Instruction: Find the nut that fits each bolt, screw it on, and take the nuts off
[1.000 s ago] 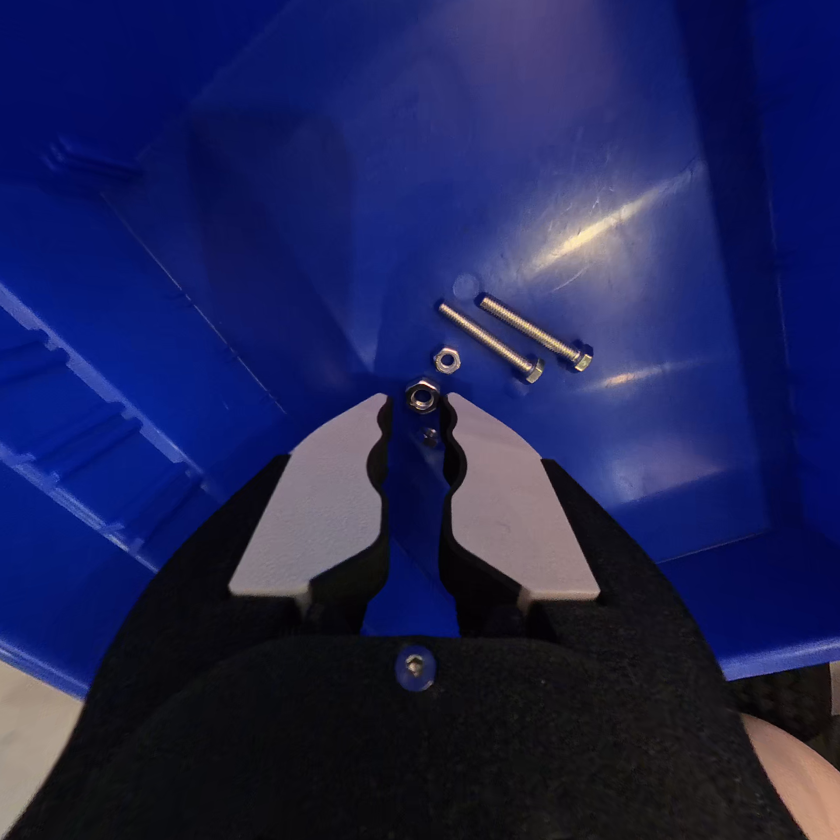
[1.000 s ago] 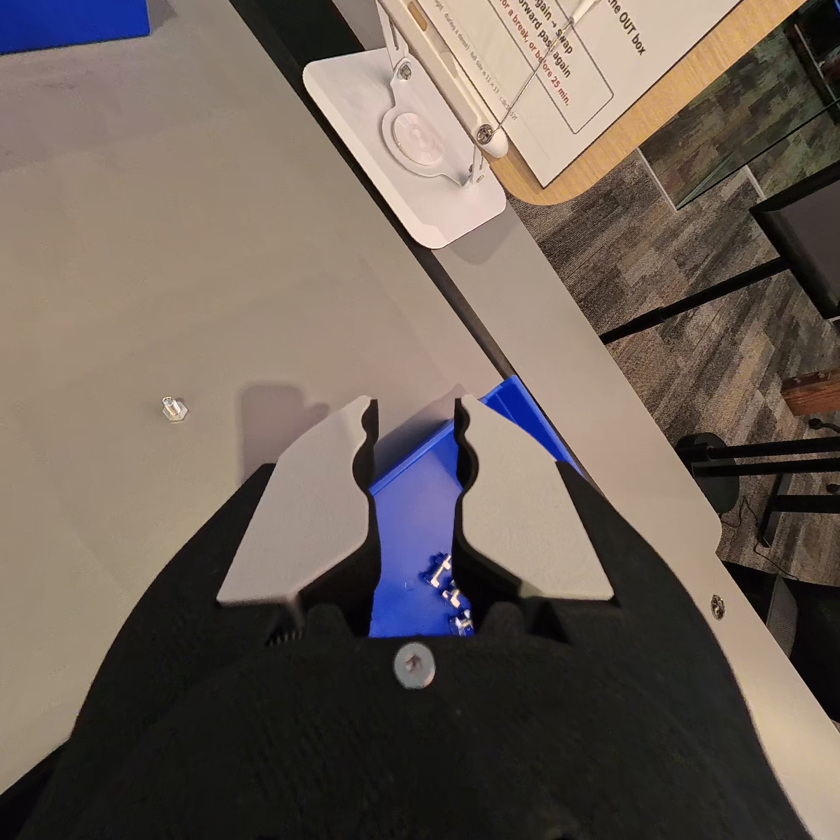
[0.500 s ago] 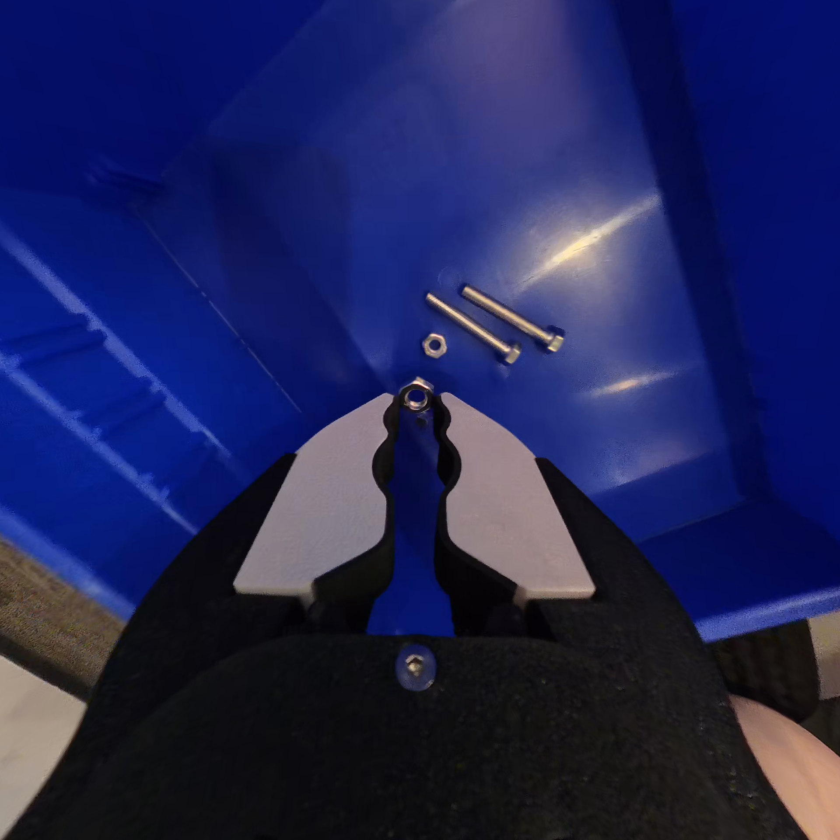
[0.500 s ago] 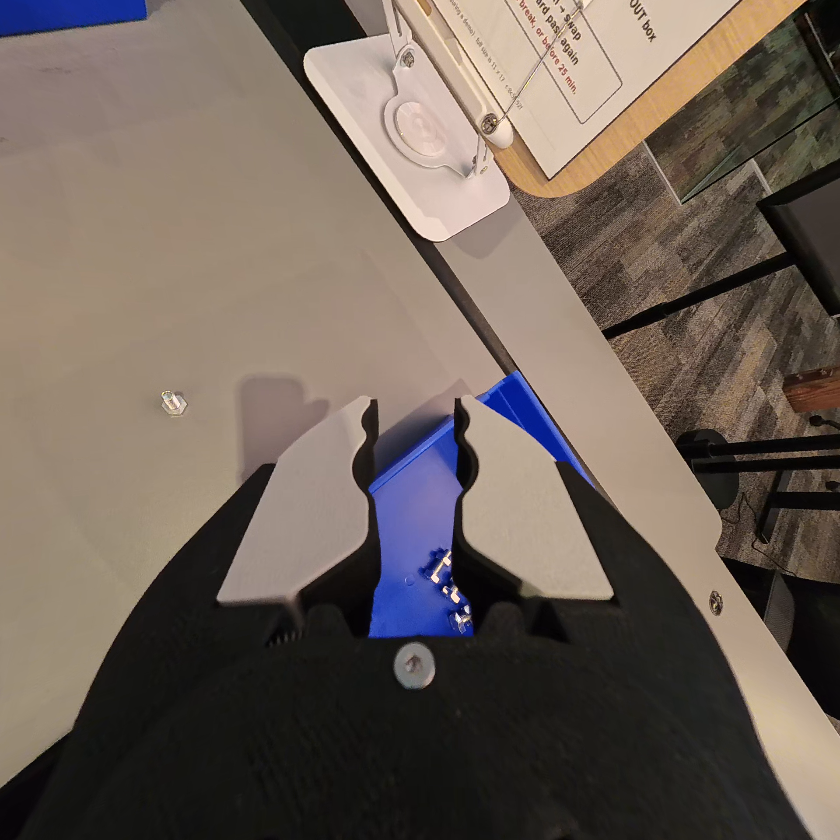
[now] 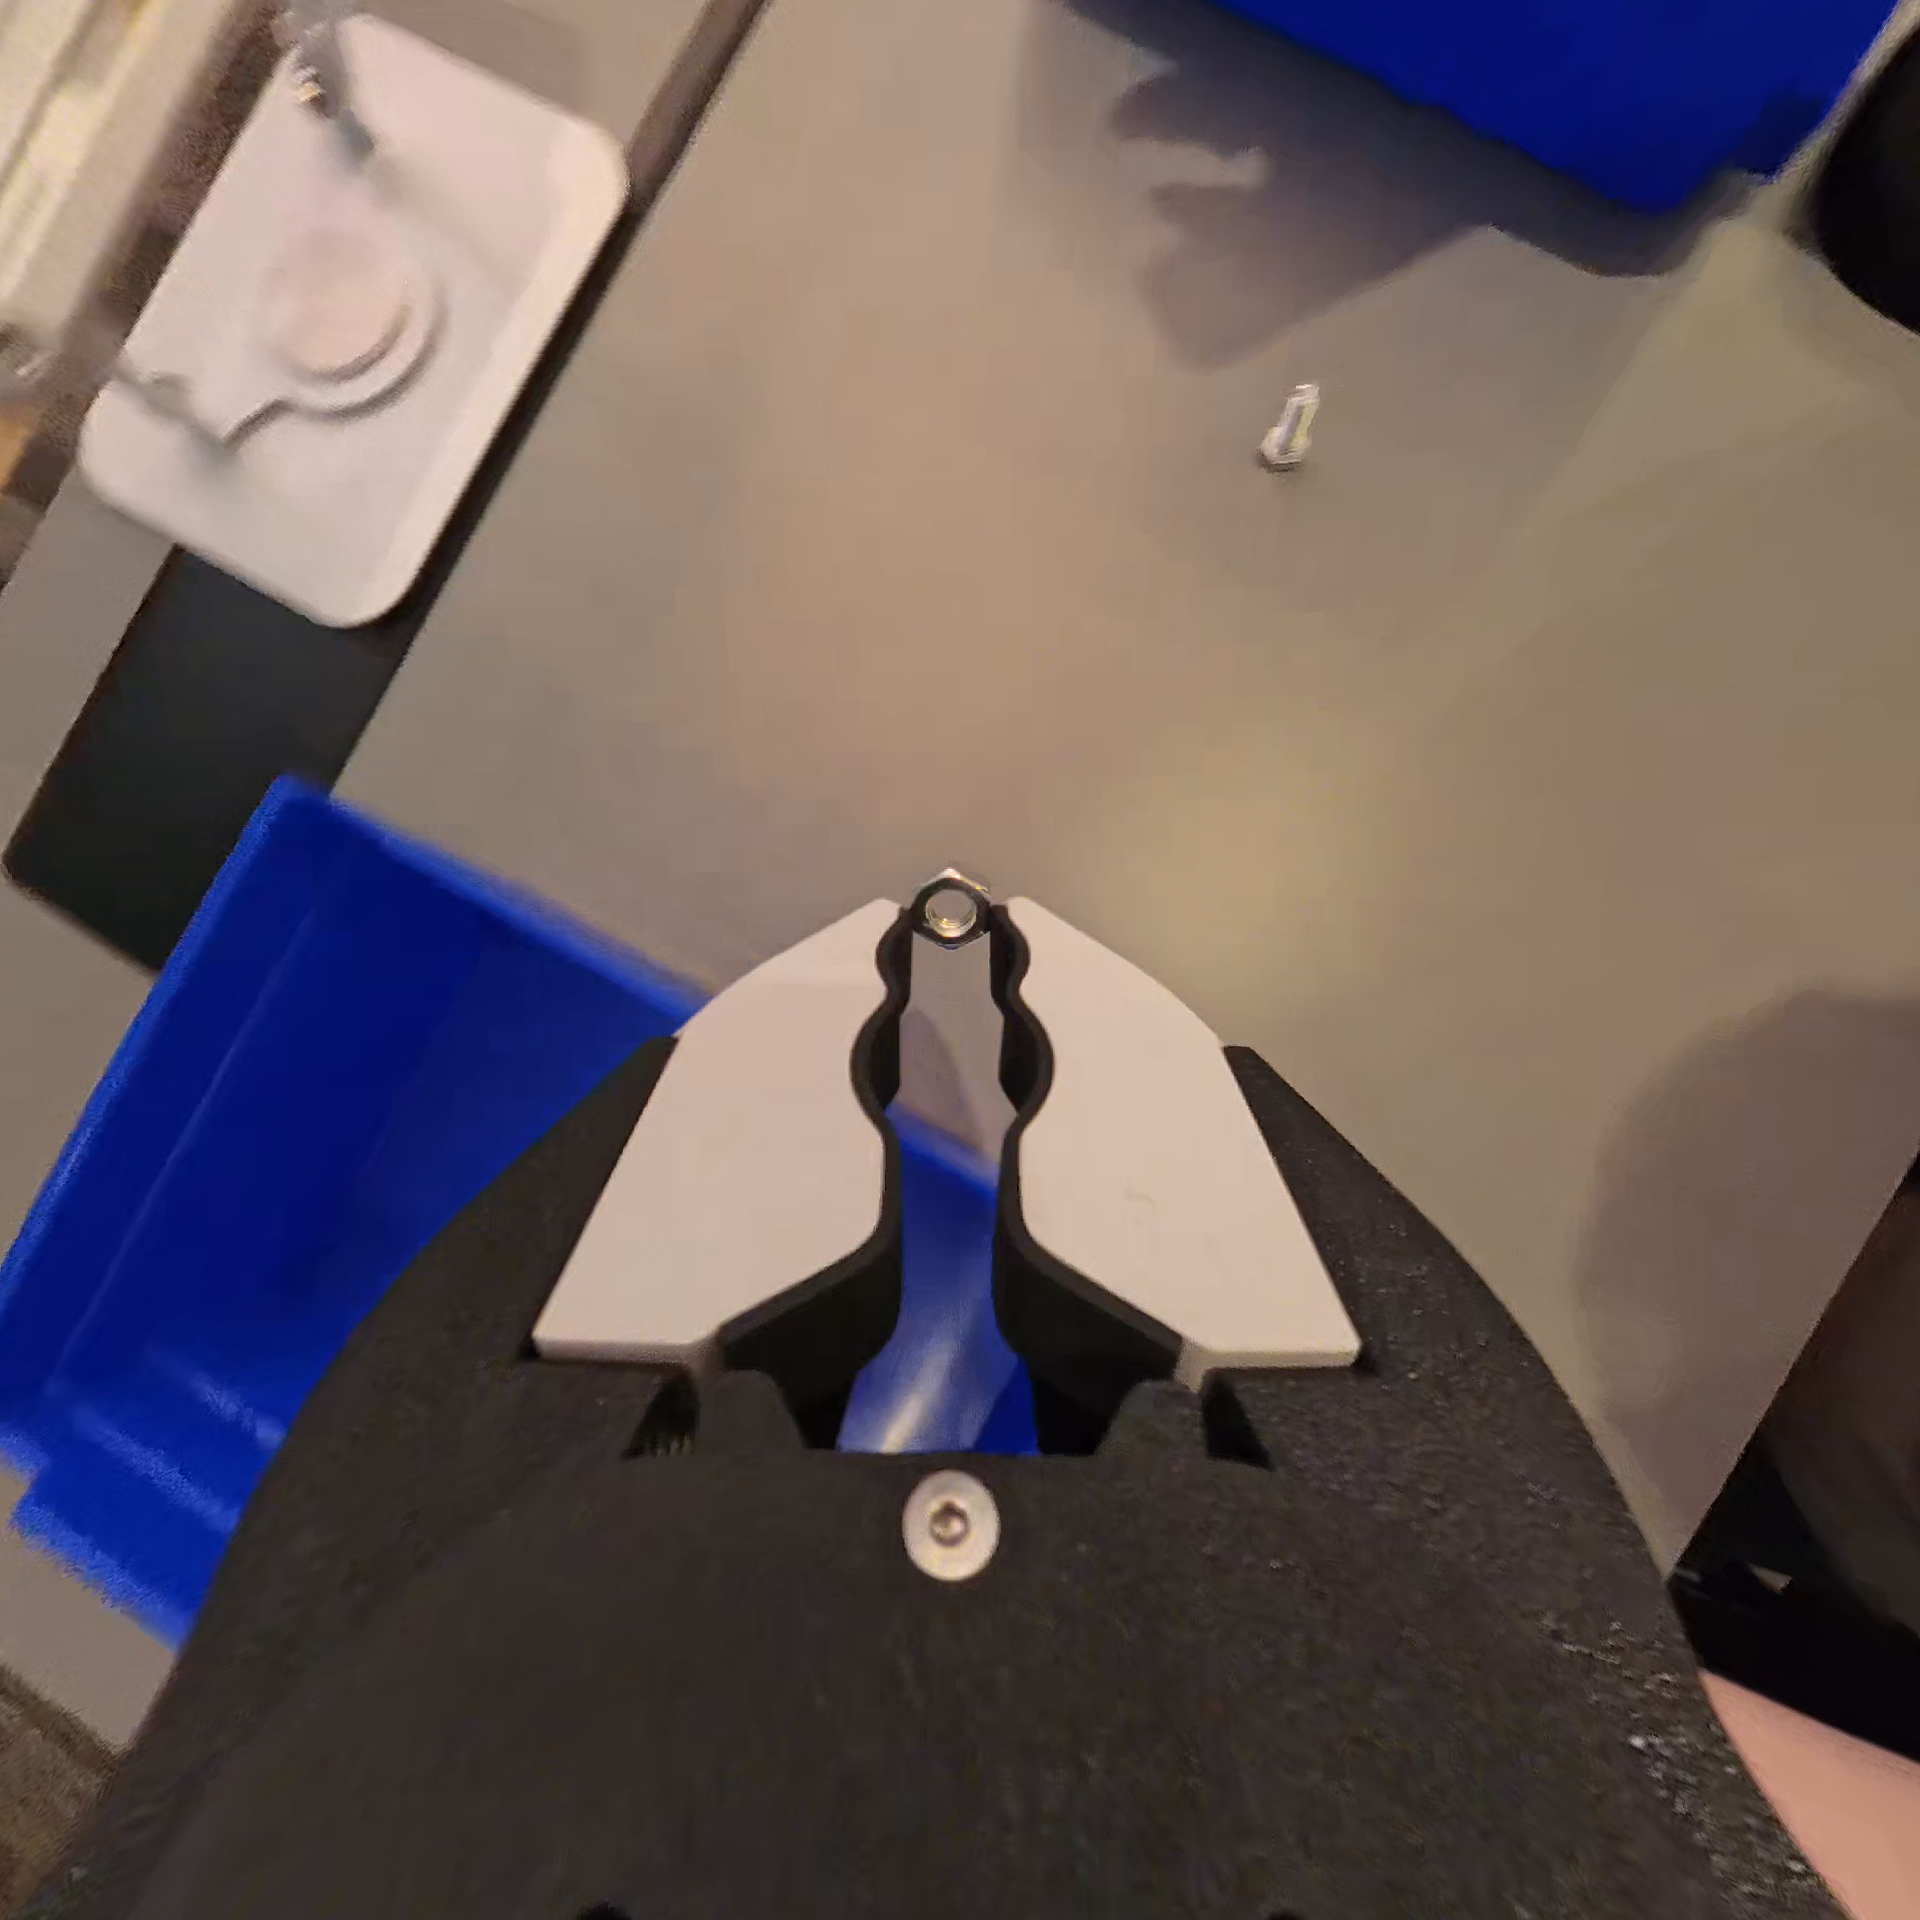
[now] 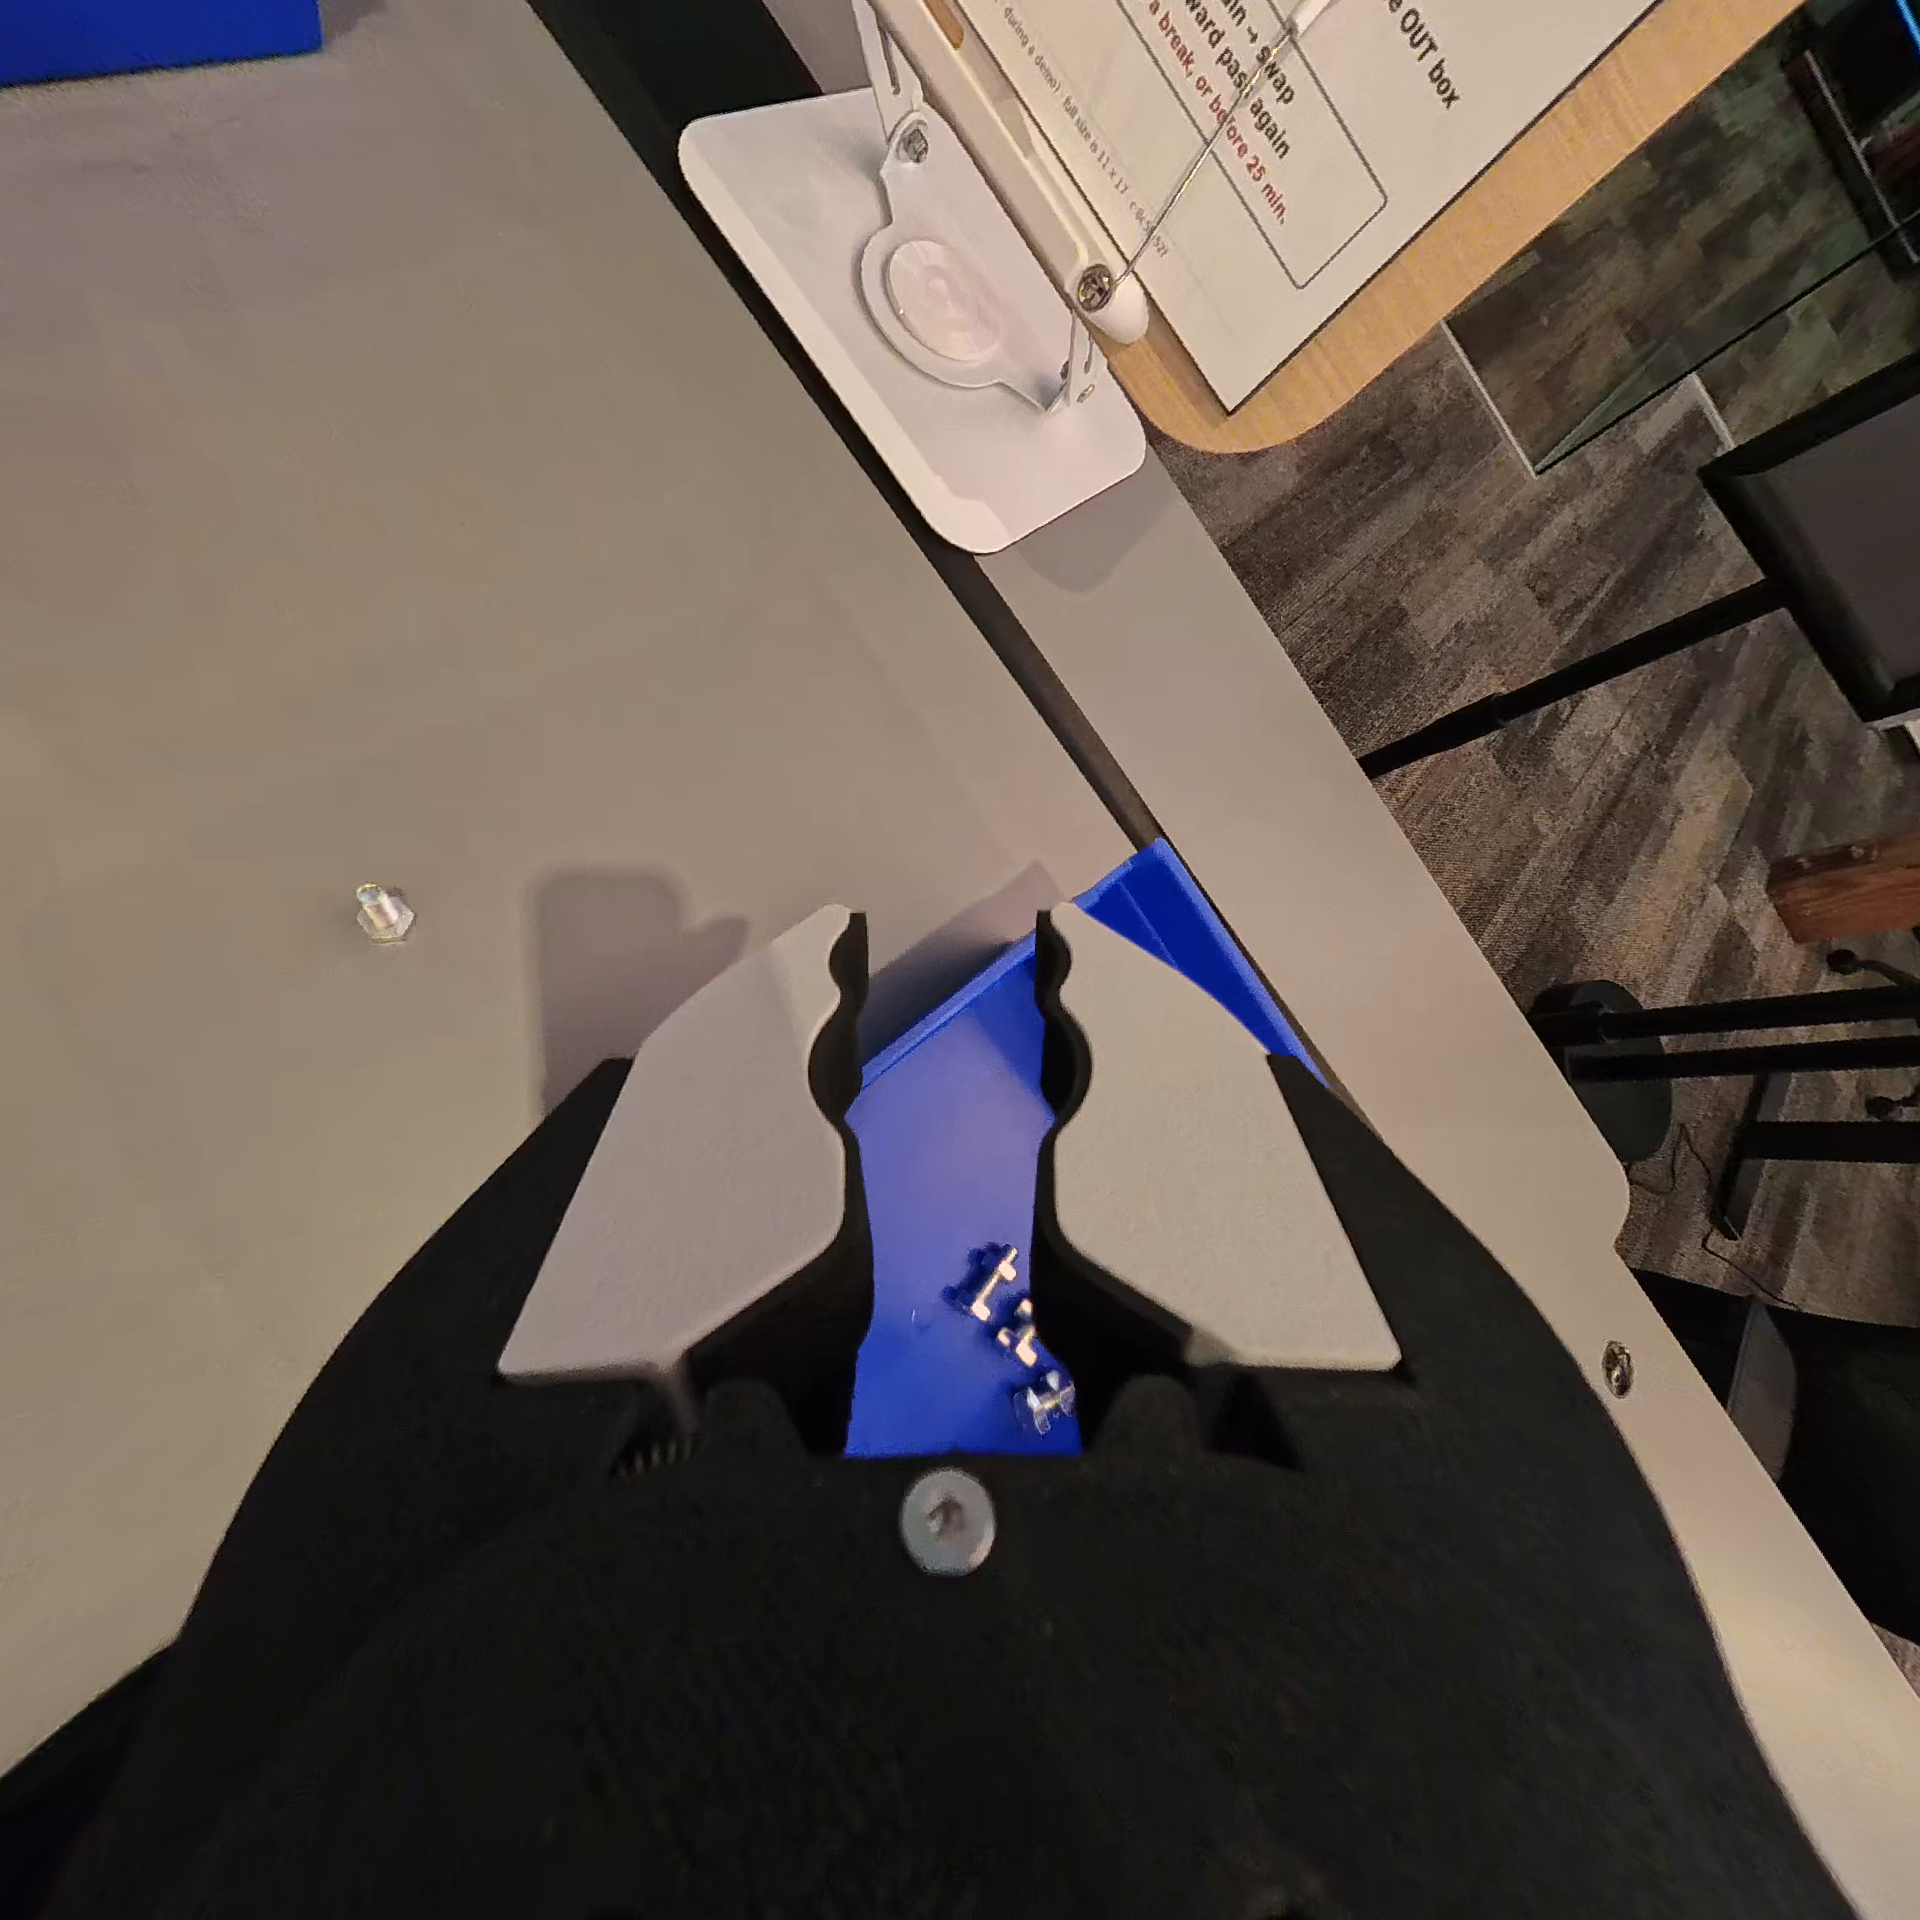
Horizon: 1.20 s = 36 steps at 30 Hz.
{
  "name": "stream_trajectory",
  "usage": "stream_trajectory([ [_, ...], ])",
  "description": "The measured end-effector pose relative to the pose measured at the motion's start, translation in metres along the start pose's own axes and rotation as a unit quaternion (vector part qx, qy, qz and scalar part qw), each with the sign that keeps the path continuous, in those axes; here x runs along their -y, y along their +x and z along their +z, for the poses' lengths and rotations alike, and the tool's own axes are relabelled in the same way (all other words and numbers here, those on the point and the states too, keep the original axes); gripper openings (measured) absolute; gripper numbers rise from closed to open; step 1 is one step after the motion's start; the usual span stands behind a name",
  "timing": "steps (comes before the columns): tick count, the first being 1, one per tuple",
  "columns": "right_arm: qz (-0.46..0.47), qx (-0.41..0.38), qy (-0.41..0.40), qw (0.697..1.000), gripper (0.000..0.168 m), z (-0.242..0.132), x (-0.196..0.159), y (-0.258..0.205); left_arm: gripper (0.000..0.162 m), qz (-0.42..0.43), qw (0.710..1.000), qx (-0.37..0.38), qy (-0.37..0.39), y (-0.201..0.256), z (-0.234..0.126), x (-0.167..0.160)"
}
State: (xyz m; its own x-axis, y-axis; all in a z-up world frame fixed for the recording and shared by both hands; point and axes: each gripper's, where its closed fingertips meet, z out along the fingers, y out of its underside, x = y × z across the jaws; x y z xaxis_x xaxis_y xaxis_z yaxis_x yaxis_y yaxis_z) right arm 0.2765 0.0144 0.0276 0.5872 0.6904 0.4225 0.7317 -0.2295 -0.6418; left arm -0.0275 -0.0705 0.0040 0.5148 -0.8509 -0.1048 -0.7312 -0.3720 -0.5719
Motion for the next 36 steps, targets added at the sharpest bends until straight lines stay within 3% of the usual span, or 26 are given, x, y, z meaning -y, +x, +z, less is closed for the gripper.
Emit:
stream_trajectory([
  [4,0.001,0.005,-0.003,1.000,0.032,-0.001,-0.003,0.000,0.014,0.065,0.996,-0.041,-0.041,0.032,0.054,0.013],
  [10,-0.002,0.015,-0.024,1.000,0.032,-0.001,-0.014,-0.001,0.014,0.093,0.983,-0.115,-0.108,0.065,0.124,0.001],
  [13,0.004,0.014,-0.031,0.999,0.032,-0.002,-0.020,0.003,0.014,0.111,0.978,-0.103,-0.141,0.065,0.146,-0.010],
  [23,0.001,0.024,-0.046,0.999,0.032,0.003,-0.024,-0.001,0.014,0.158,0.970,-0.047,-0.177,0.070,0.161,-0.011],
  [36,-0.007,0.030,-0.057,0.998,0.032,0.007,-0.025,-0.006,0.014,0.133,0.966,-0.087,-0.204,0.076,0.173,-0.019],
])
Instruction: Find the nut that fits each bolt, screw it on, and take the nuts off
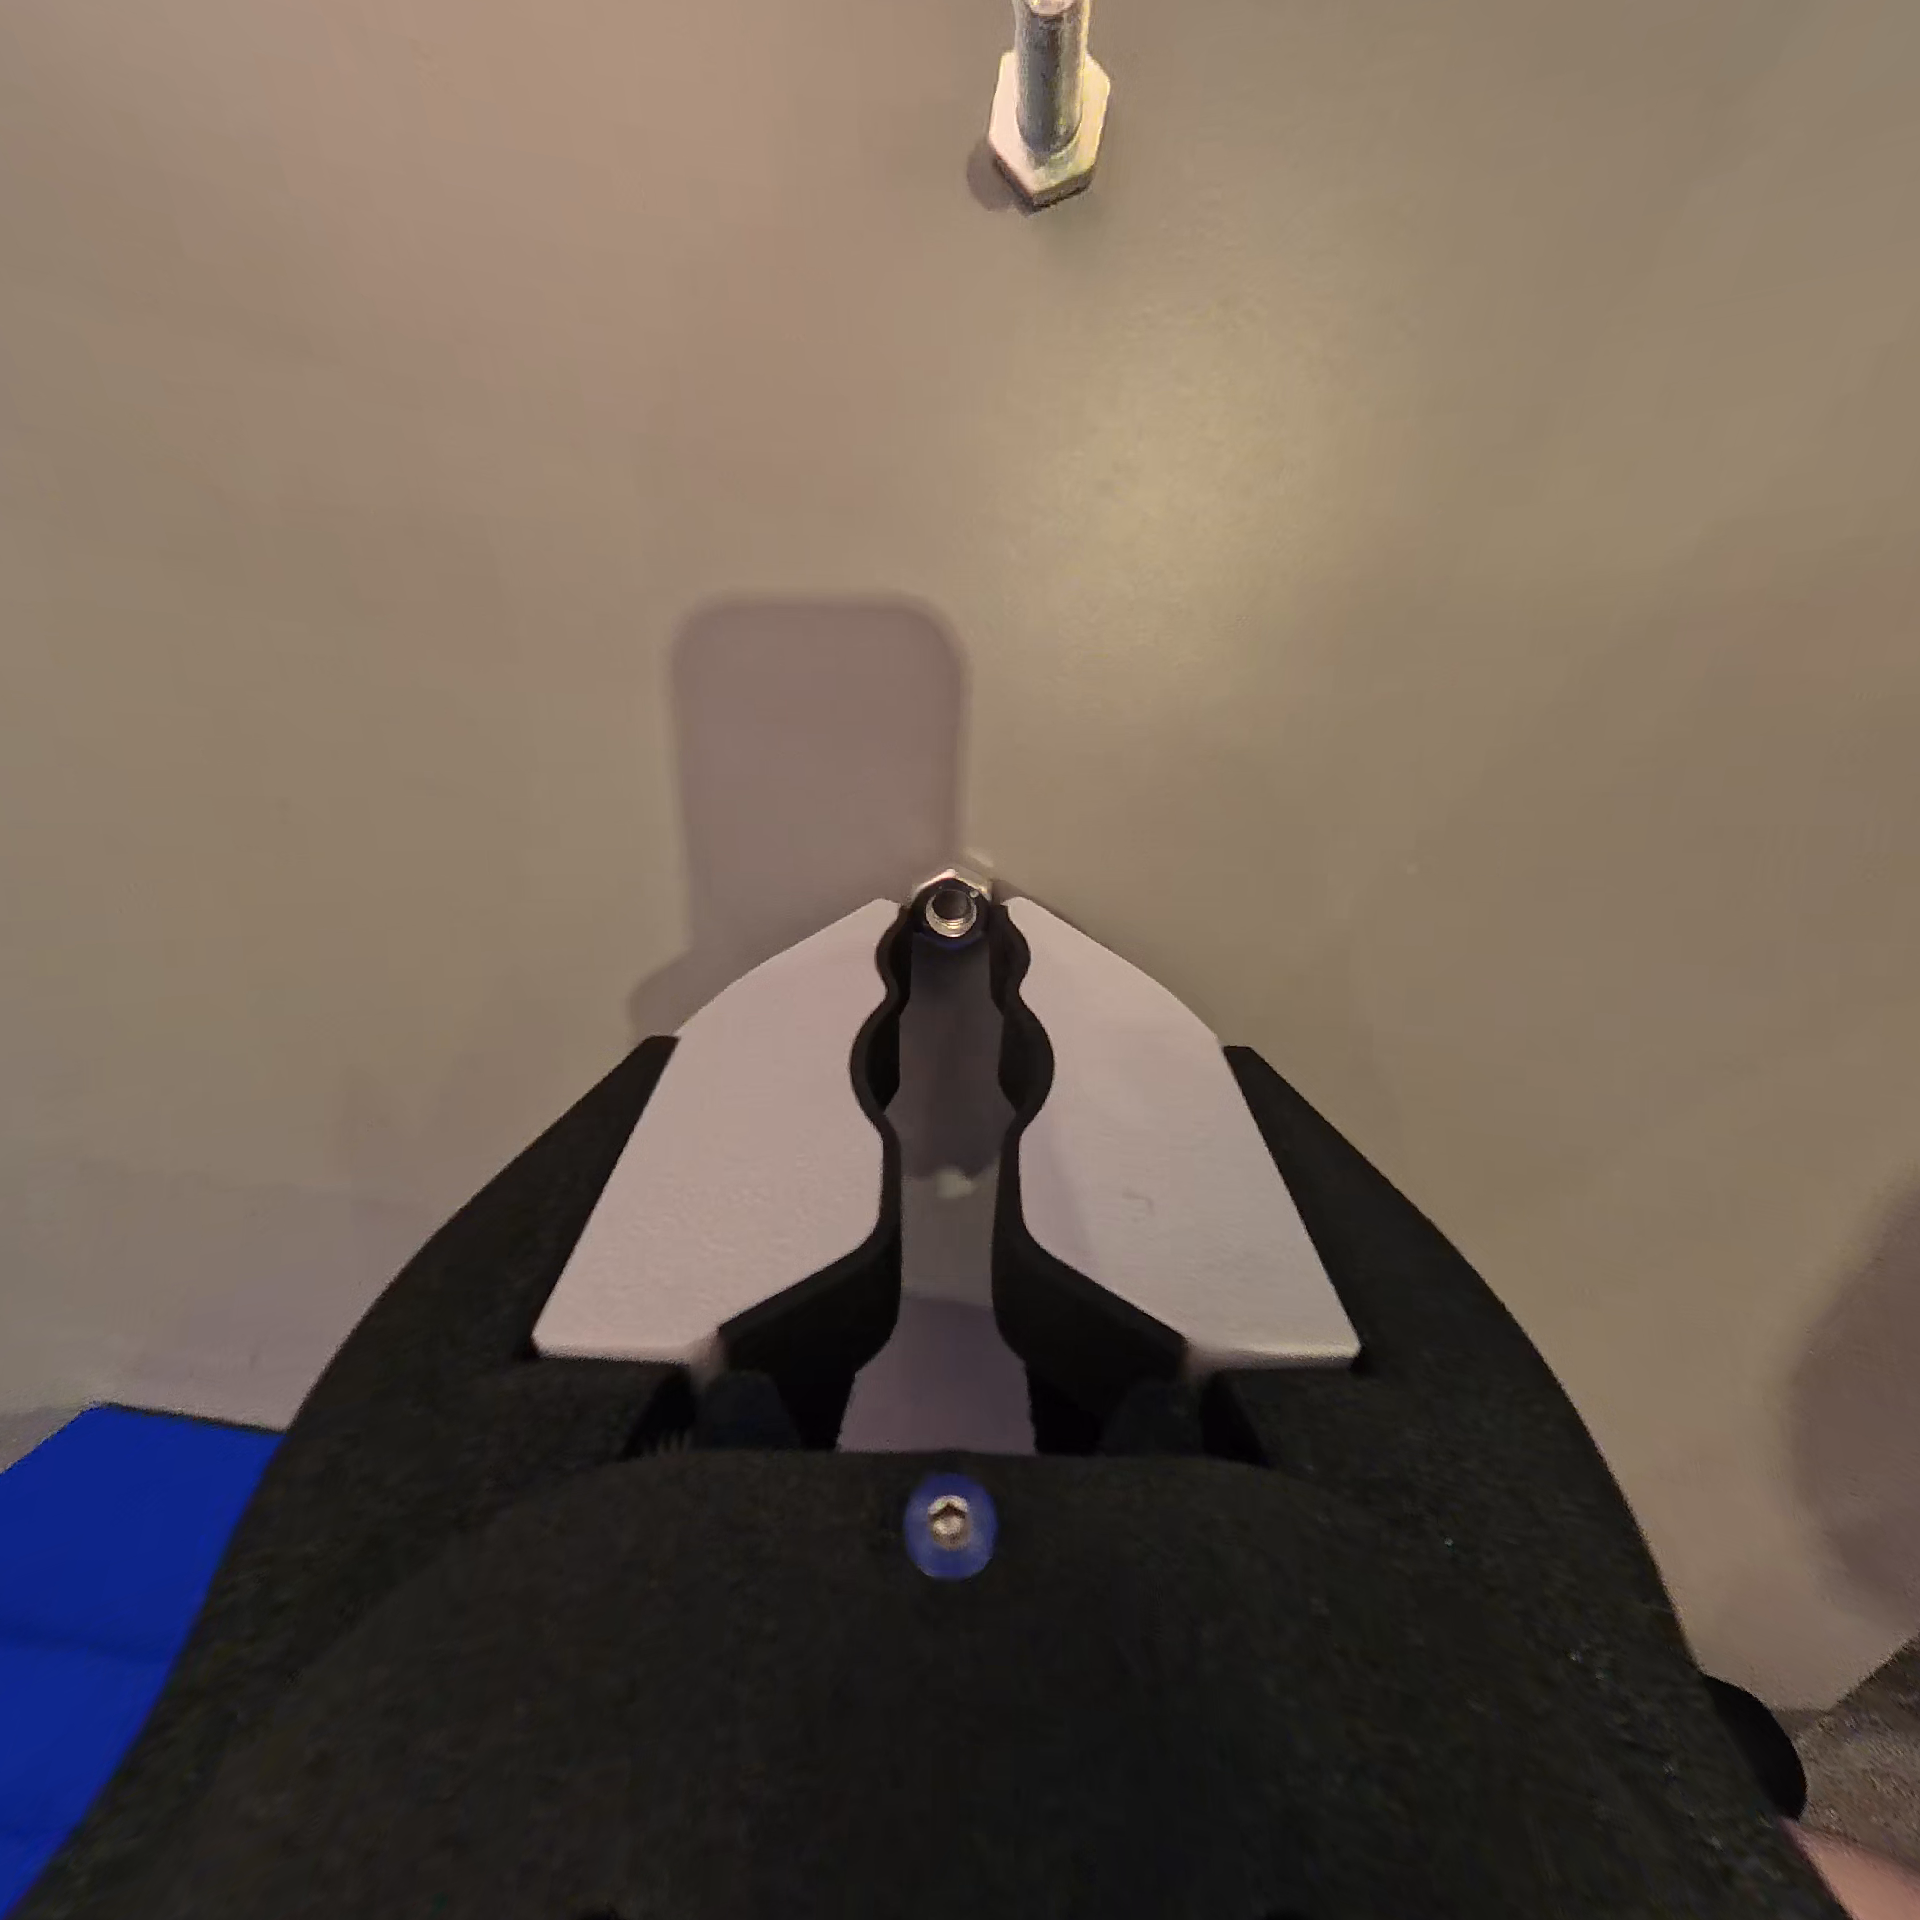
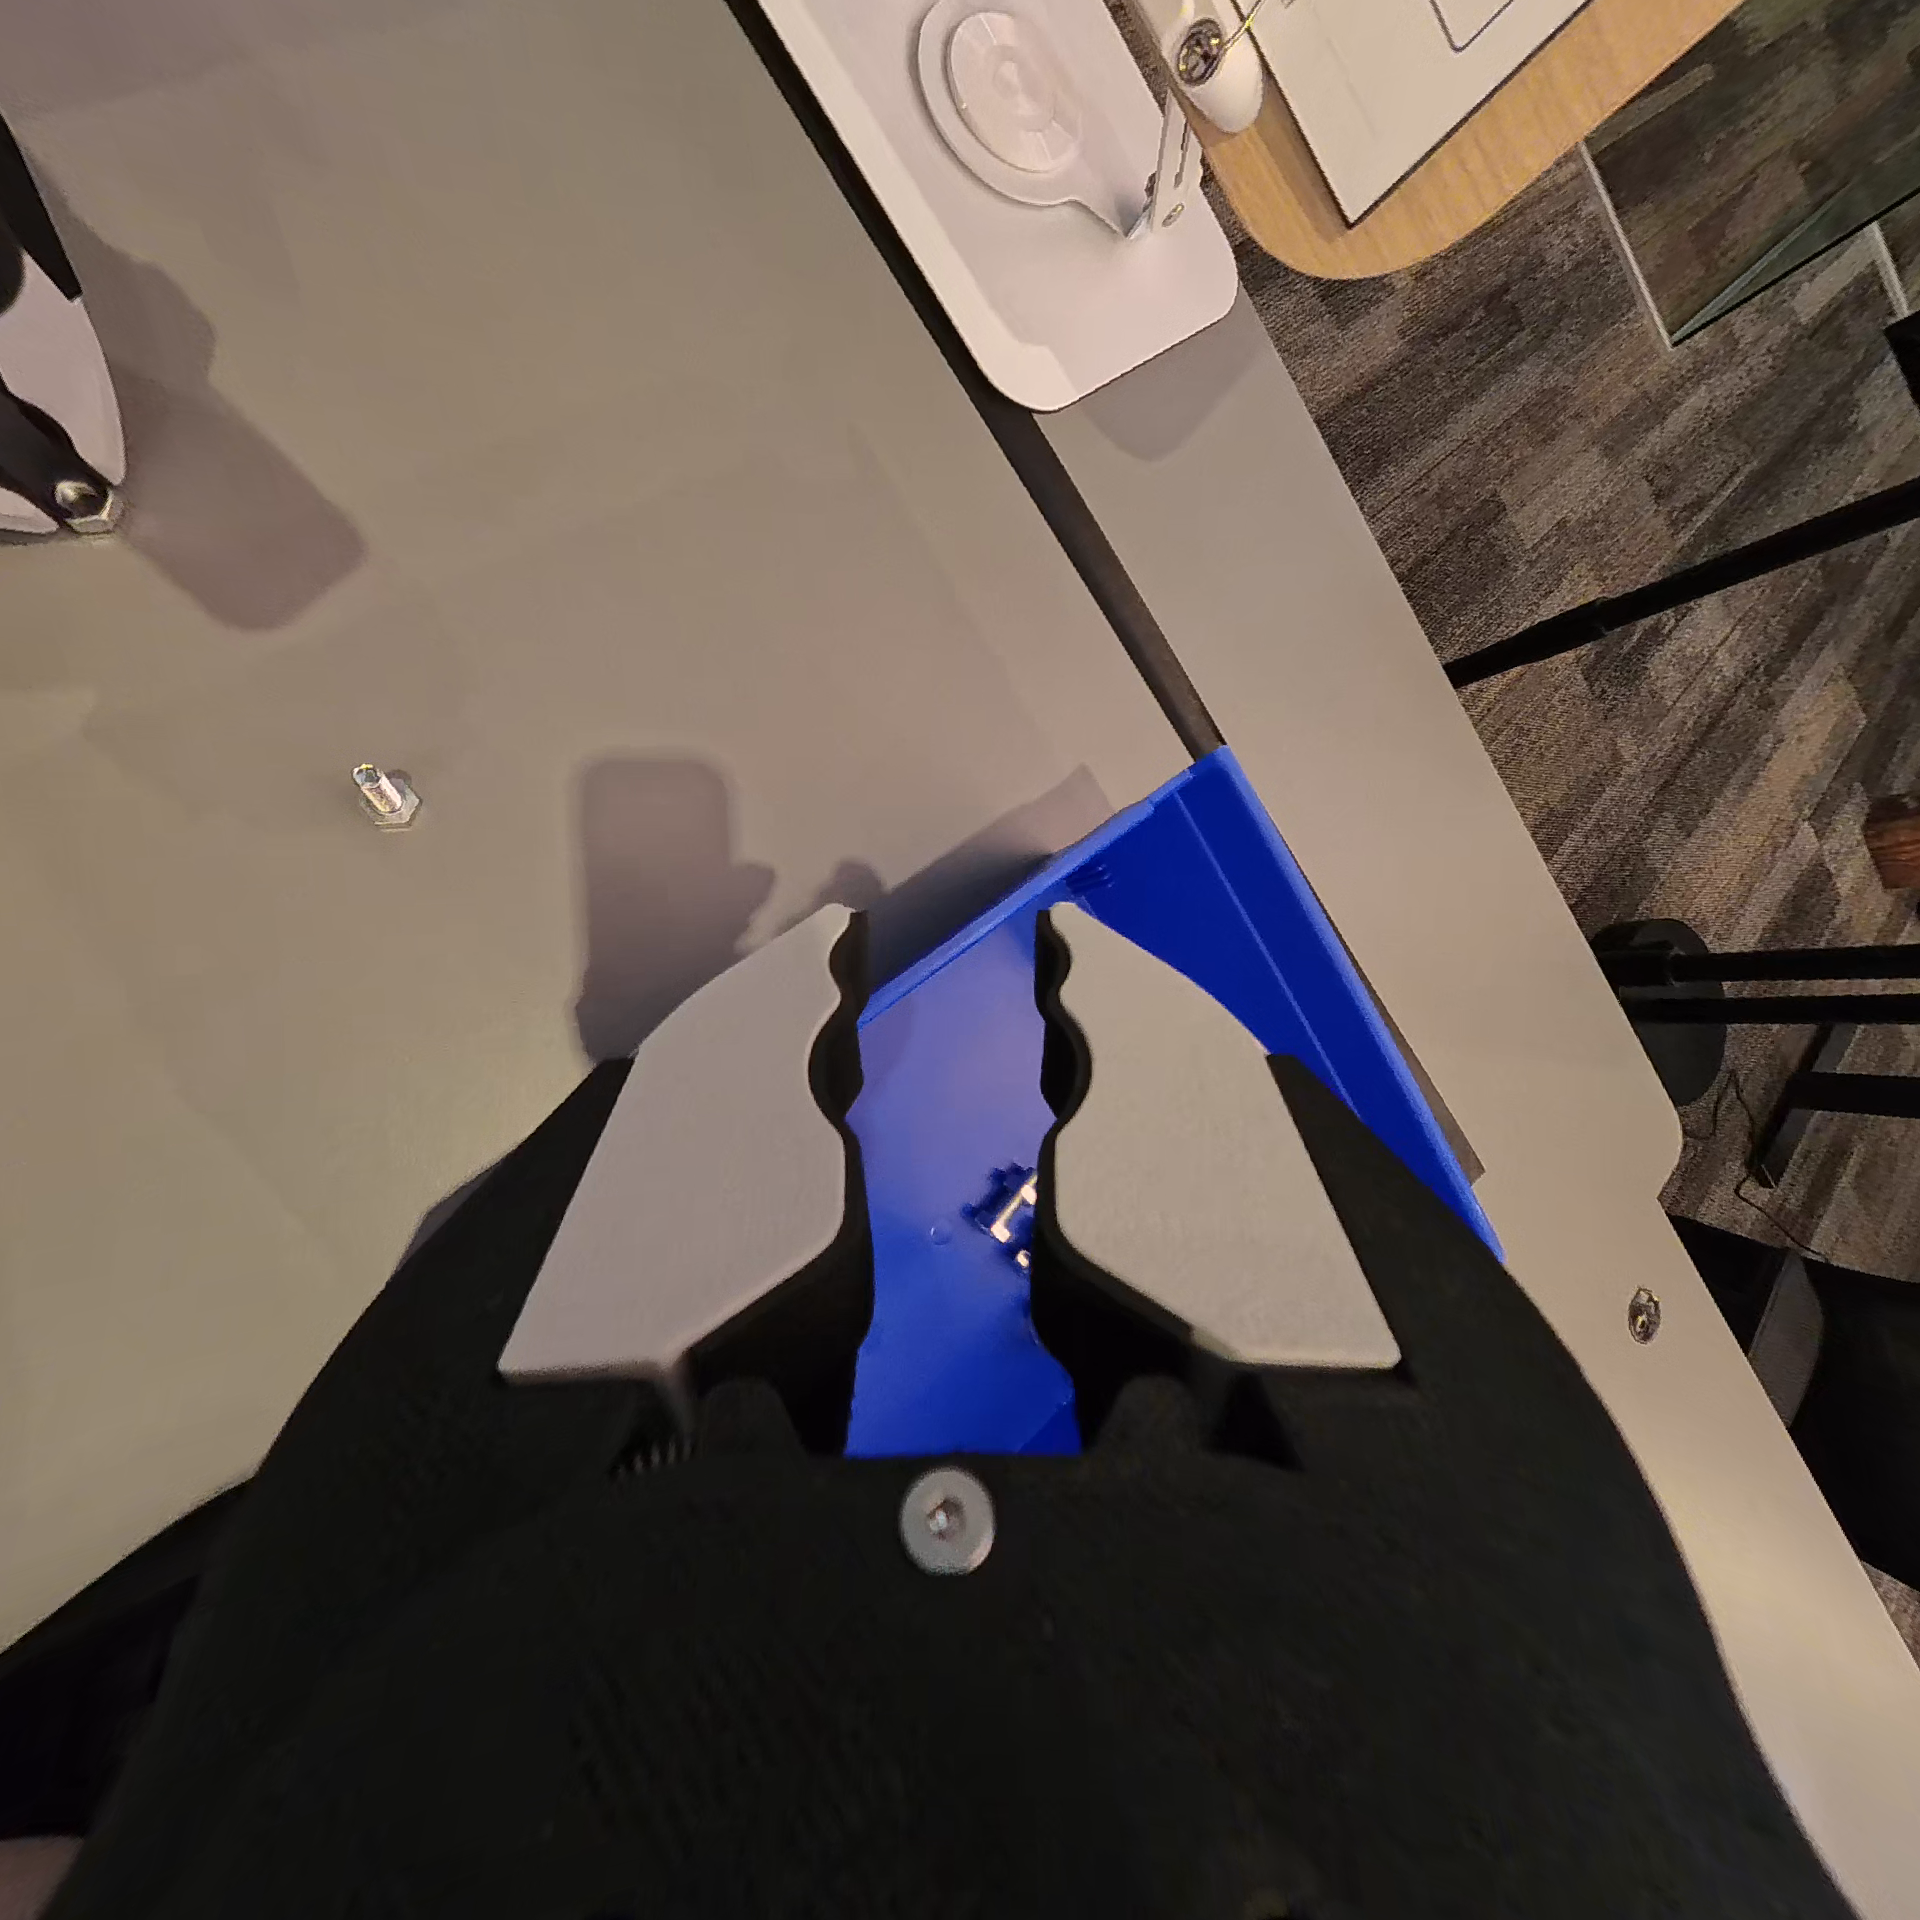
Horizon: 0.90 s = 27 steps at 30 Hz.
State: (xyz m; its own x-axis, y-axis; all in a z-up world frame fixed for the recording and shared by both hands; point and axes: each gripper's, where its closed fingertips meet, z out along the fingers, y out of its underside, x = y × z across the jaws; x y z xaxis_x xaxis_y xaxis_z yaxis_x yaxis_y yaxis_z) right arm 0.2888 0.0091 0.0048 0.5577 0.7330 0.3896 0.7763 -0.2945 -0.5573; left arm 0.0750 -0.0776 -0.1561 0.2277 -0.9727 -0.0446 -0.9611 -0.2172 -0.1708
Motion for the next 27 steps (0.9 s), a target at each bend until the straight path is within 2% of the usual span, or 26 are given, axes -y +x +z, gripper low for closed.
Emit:
stream_trajectory([
  [11,-0.005,0.011,-0.001,1.000,0.032,0.004,0.001,-0.004,0.014,-0.020,1.000,0.001,0.018,-0.003,-0.001,0.006],
  [14,-0.009,0.024,0.006,1.000,0.032,0.006,0.005,-0.010,0.021,-0.024,0.999,-0.008,0.044,0.001,-0.011,0.012],
  [17,-0.015,0.045,0.010,0.999,0.032,0.009,0.008,-0.018,0.023,-0.024,0.998,0.020,0.052,-0.005,-0.029,0.008],
  [21,-0.053,0.111,0.032,0.992,0.032,0.015,0.019,-0.048,0.023,-0.047,0.992,0.060,0.105,-0.017,-0.079,0.000],
  [24,-0.094,0.167,0.032,0.981,0.032,0.022,0.026,-0.080,0.023,-0.068,0.974,0.095,0.194,-0.027,-0.137,-0.007],
  [27,-0.131,0.219,-0.009,0.967,0.030,0.034,0.020,-0.111,0.024,-0.083,0.940,0.121,0.307,-0.028,-0.201,-0.016],
])
